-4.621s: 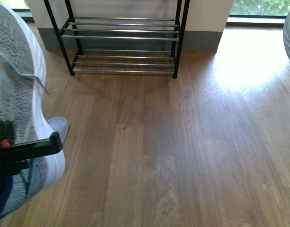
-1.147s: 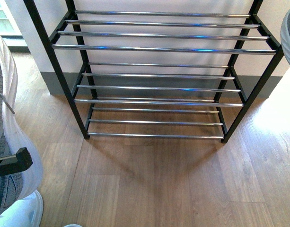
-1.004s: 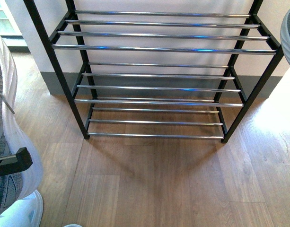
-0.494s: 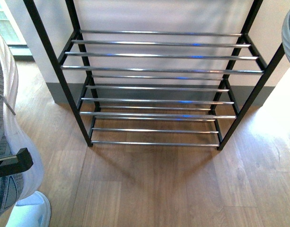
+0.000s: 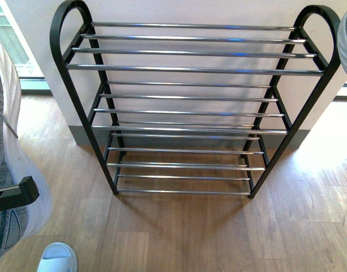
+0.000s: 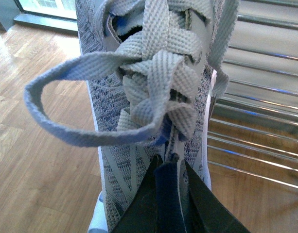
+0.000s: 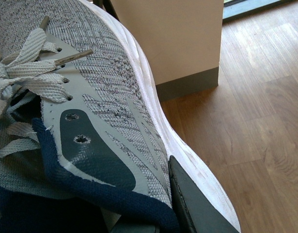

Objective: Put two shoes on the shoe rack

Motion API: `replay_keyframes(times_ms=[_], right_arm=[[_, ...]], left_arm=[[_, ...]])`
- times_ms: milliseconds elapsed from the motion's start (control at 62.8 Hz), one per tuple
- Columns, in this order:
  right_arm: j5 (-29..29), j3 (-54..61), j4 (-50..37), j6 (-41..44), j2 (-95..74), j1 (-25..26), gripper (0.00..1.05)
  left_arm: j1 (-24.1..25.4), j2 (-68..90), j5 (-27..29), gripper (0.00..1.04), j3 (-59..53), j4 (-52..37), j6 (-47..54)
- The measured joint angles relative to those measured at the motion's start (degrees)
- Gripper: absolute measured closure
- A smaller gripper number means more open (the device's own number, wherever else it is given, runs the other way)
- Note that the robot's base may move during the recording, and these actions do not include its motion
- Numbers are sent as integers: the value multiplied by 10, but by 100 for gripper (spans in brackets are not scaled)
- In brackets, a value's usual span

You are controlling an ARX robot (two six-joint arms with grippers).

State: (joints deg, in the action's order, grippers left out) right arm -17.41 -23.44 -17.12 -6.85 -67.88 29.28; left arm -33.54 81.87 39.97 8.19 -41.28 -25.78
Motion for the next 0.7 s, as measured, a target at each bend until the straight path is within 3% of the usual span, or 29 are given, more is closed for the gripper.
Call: replay_keyframes(times_ms=[398,430,510,558,621,701], right_arm=[[0,0,0,0,0,0,103],[-17,6,-23,0,-5,3,103],[-96,43,-177,-1,-22,10,103],[-115,45,-208,-6,-21,6,103],[-123,18,-191,-25,5,-15,103],[-89,-28,-133,-48,22,-56,103]], left_arm=[[0,0,1,102,0,0,0],[0,0,1,102,0,0,0],[0,0,1,102,0,0,0],[0,0,1,102,0,0,0],[0,0,0,102,0,0,0],[0,0,0,102,0,0,0]])
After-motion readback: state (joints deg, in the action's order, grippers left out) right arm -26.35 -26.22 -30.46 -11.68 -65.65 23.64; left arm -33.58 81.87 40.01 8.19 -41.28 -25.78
